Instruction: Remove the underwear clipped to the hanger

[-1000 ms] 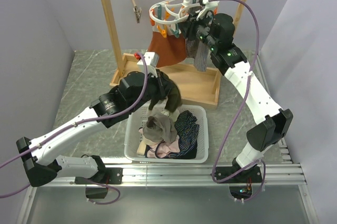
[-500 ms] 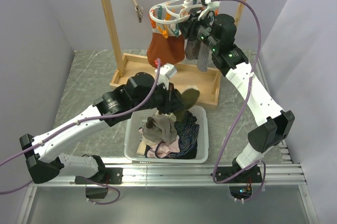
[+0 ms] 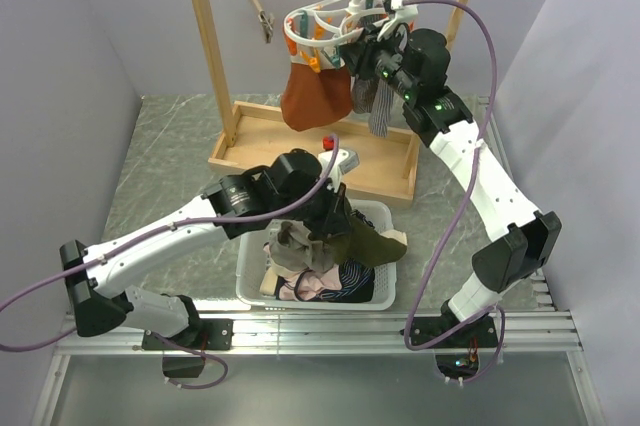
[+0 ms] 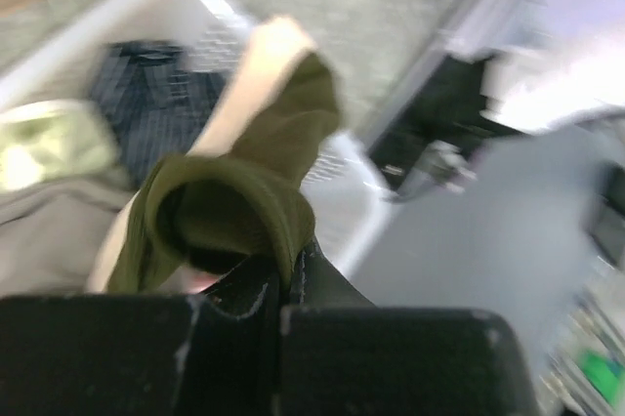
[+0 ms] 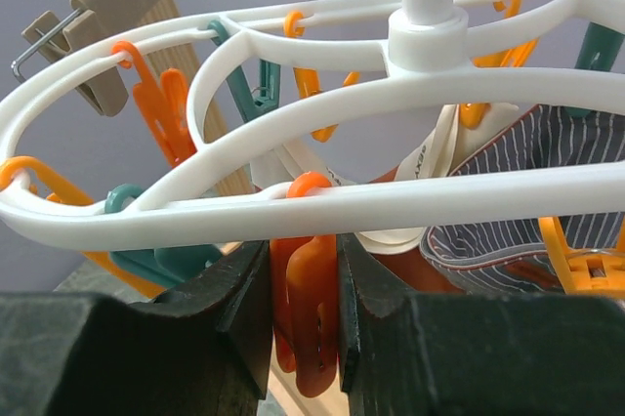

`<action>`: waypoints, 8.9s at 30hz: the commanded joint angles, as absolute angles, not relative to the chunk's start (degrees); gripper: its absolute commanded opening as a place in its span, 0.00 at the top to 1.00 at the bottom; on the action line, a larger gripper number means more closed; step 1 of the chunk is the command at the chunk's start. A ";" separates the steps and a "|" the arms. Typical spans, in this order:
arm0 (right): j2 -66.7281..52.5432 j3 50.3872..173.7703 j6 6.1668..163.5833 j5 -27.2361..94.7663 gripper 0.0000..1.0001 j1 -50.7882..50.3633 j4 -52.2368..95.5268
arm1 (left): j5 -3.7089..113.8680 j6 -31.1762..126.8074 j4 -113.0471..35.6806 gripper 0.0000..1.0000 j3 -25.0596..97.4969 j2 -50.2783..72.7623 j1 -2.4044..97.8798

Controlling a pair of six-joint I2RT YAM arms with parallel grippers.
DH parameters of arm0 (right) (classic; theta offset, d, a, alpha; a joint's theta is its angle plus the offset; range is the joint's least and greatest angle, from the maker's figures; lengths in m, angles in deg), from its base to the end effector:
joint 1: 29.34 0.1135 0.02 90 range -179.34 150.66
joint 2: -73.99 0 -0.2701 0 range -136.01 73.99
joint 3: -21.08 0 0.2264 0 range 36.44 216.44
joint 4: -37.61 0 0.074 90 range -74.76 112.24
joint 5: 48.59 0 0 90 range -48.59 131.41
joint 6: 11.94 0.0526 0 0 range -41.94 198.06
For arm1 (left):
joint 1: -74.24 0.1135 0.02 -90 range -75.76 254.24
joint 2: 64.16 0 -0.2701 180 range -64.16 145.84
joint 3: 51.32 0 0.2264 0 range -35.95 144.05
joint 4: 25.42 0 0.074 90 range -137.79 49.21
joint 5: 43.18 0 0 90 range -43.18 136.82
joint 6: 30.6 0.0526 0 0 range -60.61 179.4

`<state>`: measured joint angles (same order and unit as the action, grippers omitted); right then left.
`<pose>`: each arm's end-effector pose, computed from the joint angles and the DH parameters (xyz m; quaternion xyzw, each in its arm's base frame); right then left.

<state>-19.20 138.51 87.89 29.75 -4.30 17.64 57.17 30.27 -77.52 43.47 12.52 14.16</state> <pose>0.3277 0.1648 0.4855 -0.1634 0.6609 0.2844 0.6750 0.1301 -0.2450 0.3764 0.2754 0.8361 -0.3851 0.2770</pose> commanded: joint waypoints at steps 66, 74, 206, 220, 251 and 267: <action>-12.93 115.80 84.12 37.09 0.07 -12.46 30.84 | 28.01 26.26 -65.48 0.01 43.85 9.57 26.42; -18.56 122.23 88.25 27.87 0.97 -13.43 30.76 | 28.36 25.21 -65.22 0.01 43.94 9.40 26.78; 10.62 116.25 106.72 18.90 0.00 -17.74 28.75 | 8.24 32.41 -81.91 1.00 44.56 -0.96 20.01; 4.39 115.80 107.07 11.54 0.04 -19.23 28.66 | 7.88 26.26 -91.49 1.00 45.79 -6.24 20.10; -5.90 123.98 102.41 4.95 0.13 -17.12 21.45 | 57.53 20.11 -61.10 1.00 36.81 8.77 19.31; -8.36 124.25 107.48 -8.75 0.11 -19.06 27.85 | 65.17 24.76 -63.71 1.00 40.34 11.59 16.14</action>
<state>-6.89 121.74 103.73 -1.62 -18.31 21.62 58.59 22.88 -63.31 38.31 12.56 16.33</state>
